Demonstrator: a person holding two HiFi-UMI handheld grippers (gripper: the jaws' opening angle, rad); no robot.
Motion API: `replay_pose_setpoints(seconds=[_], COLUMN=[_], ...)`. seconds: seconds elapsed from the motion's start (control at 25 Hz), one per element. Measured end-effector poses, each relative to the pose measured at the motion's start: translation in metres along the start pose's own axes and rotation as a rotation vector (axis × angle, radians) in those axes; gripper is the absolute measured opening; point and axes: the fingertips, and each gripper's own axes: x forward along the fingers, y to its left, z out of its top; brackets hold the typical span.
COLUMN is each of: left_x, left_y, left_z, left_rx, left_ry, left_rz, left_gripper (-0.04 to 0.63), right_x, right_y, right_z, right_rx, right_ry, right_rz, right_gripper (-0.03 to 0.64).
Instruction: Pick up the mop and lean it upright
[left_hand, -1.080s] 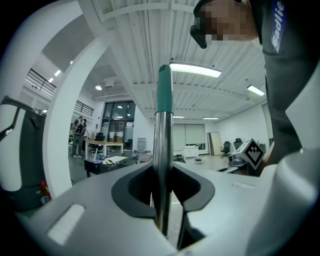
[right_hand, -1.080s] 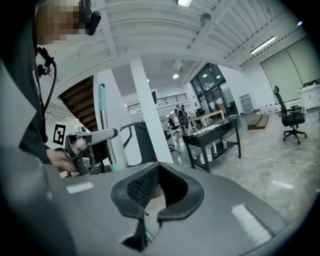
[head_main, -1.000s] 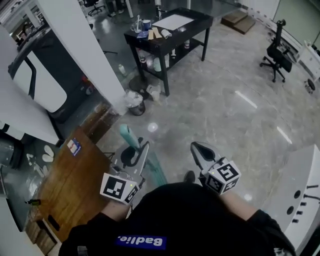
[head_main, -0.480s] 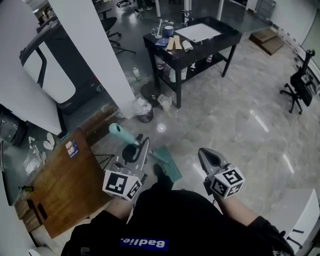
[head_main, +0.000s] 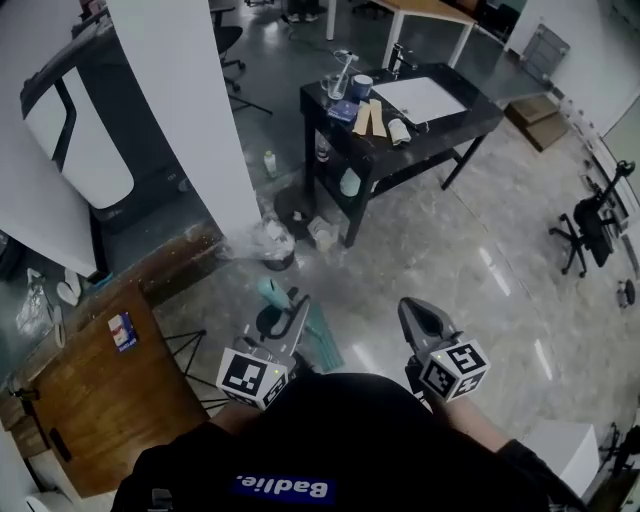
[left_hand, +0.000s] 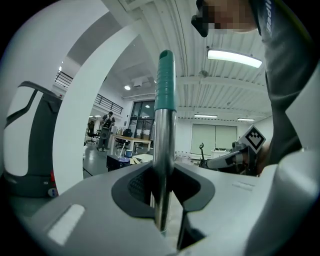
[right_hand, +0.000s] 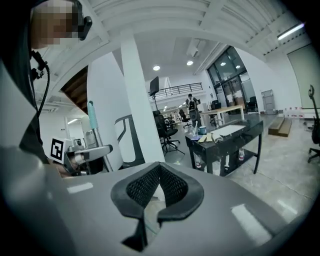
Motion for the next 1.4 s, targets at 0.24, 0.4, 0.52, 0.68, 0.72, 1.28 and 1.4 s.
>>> replay_pose_setpoints(seconds=[0.24,0.4,0.52,0.68,0.72,1.28,1.4], left_x=[0.028,0.039,0.044,0.050,0.054,0.062,0.063], left_y=[0.076,0.117,0.157,0.209,0.219,0.321,0.343], left_z=[-0.011,-0.009,-0.017,-0.028,-0.030,-0.149,-0.168], left_rx=[0.005,0.026,0.041,0.016,-0.003,-0.243,-0.262], left_ry=[0.065,0.086,0.093,0.128,0.134,0.381,0.415], left_rz=[0.093,0.204,0.332,0.555,0.606,0.917,0.904], left_gripper=[0.095,0.095,0.095,0.095,0.095,0.094,0.094], right_x=[0.096,0.155,0.210,0.276,0.292,0.377,0.379], right_y=[0.000,-0.010,-0.018,-0.031,-0.038,-0.091,-0.101], right_z=[0.032,0.031,0.034,0.058,0.065,0.038,0.041], right_rx=[-0.015,-0.022,-0.046,-0.094,-0.112,-0.169,-0.191], right_ry=[0.025,0.065,0.098,0.133,0.135,0.360,0.362], right_rz=[0.107,0.209,0.310,0.469,0.506,0.583,0.528], right_gripper=[0.002,0.002,0.002,0.002,0.002,0.002,0.002])
